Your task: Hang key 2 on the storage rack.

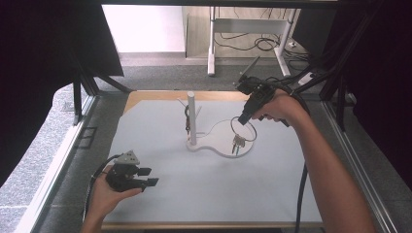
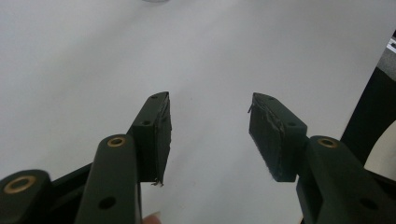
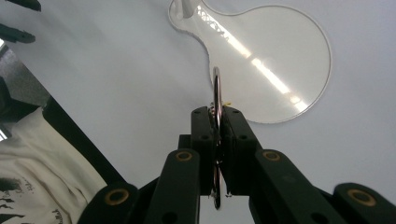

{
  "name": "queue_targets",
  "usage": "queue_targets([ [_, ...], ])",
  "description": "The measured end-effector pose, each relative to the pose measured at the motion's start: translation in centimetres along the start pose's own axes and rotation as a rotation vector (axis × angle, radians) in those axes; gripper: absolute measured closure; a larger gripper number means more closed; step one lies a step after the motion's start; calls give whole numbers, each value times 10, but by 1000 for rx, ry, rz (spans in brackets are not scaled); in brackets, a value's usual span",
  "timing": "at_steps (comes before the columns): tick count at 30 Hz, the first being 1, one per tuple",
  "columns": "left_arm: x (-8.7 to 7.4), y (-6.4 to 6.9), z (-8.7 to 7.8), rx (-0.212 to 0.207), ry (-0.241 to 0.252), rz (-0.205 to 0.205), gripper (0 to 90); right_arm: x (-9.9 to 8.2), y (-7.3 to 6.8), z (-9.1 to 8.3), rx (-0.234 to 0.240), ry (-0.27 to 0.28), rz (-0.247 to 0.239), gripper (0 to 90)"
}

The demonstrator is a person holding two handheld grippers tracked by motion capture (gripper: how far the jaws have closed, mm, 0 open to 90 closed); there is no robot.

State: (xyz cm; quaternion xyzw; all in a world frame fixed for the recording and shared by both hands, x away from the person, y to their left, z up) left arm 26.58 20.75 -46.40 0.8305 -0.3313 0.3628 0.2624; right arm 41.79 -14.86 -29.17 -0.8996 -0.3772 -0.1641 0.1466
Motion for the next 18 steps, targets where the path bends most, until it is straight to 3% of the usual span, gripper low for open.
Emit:
queue_targets([
  [18, 0, 1, 0, -9, 4, 1, 492, 21, 8, 15, -3, 14, 22, 844],
])
Point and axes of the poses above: each handheld gripper's, and its own axes: z roughly forward along the jaws, x roughly out of its top, y roughly to its right, the point moved 2 cm from there along z, roughly forward along the jaws, and after that the axes turned 11 degrees about y, right-handed, at the moved point
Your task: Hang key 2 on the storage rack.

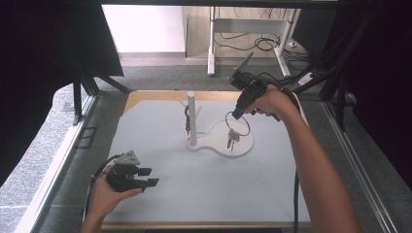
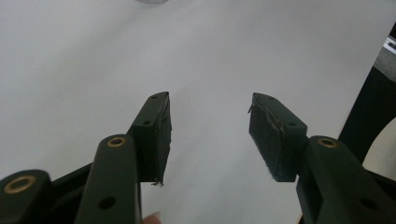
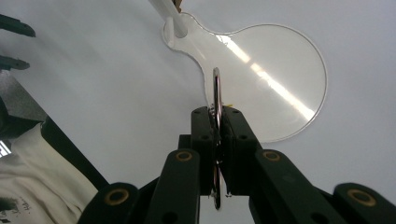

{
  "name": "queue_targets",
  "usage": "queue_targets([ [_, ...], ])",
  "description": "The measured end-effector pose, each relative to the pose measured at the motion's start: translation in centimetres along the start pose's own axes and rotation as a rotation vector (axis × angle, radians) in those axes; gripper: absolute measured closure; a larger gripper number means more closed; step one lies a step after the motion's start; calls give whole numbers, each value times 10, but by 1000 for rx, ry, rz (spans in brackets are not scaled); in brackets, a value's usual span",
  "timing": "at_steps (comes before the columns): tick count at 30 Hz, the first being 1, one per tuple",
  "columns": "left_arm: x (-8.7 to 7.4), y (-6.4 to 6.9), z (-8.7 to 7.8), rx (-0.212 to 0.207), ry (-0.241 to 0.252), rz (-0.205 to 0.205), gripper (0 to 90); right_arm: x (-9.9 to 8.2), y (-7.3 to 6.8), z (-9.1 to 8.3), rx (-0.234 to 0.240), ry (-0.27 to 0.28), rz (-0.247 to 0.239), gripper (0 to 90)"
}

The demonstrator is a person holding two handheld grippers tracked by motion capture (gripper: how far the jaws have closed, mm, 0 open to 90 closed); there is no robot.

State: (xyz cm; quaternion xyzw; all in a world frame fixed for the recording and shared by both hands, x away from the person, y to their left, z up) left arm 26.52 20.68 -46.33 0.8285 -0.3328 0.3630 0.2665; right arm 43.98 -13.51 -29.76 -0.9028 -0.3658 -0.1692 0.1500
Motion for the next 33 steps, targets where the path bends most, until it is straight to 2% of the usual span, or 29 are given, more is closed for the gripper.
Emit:
queue_targets([
  [13, 0, 0, 2, -3, -3, 2, 492, 14, 1, 5, 1, 29, 5, 844],
  [21, 1, 1, -3, -7, 15, 6, 491, 21, 0, 6, -7, 34, 2, 844],
  [33, 2, 2, -5, -12, 24, 9, 491, 43, 2, 12, -14, 39, 9, 844],
])
Point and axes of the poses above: each handheld gripper's, and its own axes: z roughly forward along the jaws, x roughly out of its top, y roughly to its right, the point moved 2 cm from there along z, roughly forward along the jaws, and after that the axes turned 11 degrees about y, right-handed, at the moved point
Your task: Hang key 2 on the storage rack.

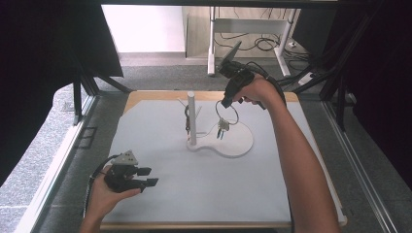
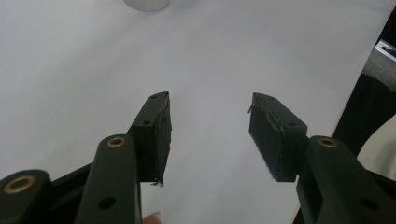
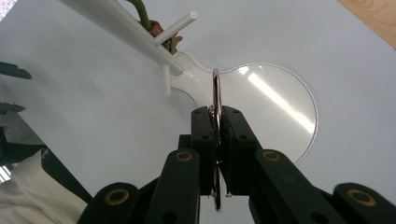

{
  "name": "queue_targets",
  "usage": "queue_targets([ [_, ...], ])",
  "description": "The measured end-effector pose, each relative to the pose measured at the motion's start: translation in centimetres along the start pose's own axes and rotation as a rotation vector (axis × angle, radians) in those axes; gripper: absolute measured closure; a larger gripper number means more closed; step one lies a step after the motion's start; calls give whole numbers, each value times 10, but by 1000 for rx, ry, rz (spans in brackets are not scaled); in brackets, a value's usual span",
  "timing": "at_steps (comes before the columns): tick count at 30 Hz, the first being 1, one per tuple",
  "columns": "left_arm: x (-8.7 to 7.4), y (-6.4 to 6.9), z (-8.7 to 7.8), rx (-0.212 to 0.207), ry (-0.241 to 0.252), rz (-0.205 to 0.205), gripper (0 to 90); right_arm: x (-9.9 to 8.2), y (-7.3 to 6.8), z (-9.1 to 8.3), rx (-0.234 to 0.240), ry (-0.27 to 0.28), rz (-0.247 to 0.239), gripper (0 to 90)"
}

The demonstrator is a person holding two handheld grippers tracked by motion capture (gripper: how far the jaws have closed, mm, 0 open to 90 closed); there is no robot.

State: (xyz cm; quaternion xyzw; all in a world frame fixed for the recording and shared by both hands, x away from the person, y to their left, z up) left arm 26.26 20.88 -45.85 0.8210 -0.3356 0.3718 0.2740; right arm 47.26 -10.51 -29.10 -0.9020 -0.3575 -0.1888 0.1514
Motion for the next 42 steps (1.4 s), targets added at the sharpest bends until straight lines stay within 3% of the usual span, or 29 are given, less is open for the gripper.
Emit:
queue_targets([
  [14, 0, 0, -2, -5, 6, -3, 492, 16, 4, 17, -7, -8, 13, 845],
  [23, 0, 1, 0, -8, 3, 0, 492, 24, 3, 35, 4, -14, -9, 845],
  [42, 0, 0, -2, -8, 9, 1, 492, 34, -13, 55, 23, -4, -29, 844],
])
Point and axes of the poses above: each handheld gripper's, and its own axes: z roughly forward along the jaws, x roughly out of its top, y roughly to its right, the point moved 2 cm from there along z, roughly forward along the jaws, and after that the axes turned 11 degrees about y, right-handed, at the moved point
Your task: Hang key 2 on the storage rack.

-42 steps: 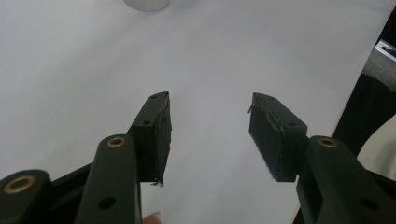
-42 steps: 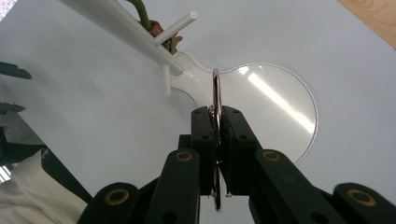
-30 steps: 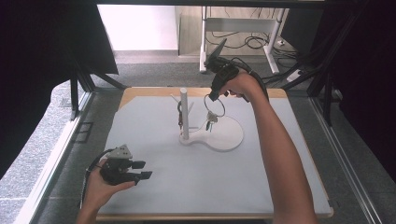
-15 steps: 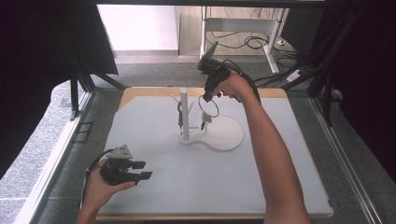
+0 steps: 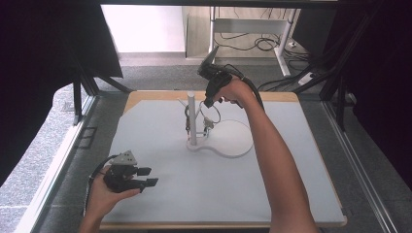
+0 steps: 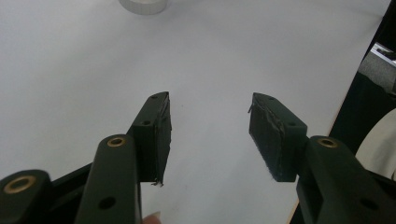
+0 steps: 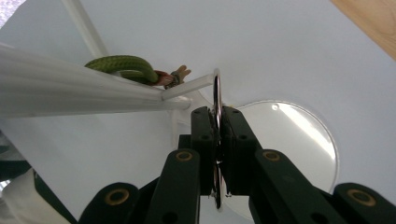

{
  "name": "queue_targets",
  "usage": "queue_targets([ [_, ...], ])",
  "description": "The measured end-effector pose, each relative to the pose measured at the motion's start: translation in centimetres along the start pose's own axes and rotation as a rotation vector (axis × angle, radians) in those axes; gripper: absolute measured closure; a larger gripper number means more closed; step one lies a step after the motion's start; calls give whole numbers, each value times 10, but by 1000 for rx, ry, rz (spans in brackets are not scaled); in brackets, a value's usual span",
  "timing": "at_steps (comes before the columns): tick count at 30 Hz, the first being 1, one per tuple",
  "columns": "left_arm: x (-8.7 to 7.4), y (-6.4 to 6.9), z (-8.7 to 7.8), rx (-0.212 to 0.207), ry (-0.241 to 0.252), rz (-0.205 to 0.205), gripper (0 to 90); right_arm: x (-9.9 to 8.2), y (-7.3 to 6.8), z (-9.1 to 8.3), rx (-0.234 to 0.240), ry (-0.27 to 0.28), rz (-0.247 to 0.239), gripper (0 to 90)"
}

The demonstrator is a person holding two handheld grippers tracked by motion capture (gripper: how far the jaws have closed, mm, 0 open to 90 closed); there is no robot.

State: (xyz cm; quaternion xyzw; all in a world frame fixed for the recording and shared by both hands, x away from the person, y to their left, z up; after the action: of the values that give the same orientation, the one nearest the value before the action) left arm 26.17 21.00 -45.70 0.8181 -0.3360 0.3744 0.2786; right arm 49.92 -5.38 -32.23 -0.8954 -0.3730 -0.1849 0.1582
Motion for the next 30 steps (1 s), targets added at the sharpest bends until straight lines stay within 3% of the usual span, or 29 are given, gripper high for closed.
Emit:
queue_targets([
  [12, 0, -2, -4, 10, 10, -7, 492, -7, -10, 15, 41, -8, -12, 842],
  [22, 0, -2, -1, 16, -2, -4, 492, -19, -9, 31, 76, -16, 14, 837],
  [26, 0, -1, 0, 17, -7, 1, 492, -23, -8, 34, 110, -14, 17, 781],
  [30, 0, -1, 0, 18, -7, 3, 492, -26, -7, 31, 106, -9, 15, 778],
])
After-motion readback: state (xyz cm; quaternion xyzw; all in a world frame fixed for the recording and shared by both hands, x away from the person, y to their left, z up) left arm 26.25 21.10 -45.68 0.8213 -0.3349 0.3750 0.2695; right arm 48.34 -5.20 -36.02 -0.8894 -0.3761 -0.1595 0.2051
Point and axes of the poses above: each handheld gripper's, and its own axes: z roughly forward along the jaws, x roughly out of its top, y roughly to its right, the point moved 2 cm from there along z, roughly forward along the jaws, and after that the axes turned 11 degrees about y, right-handed, at the moved point
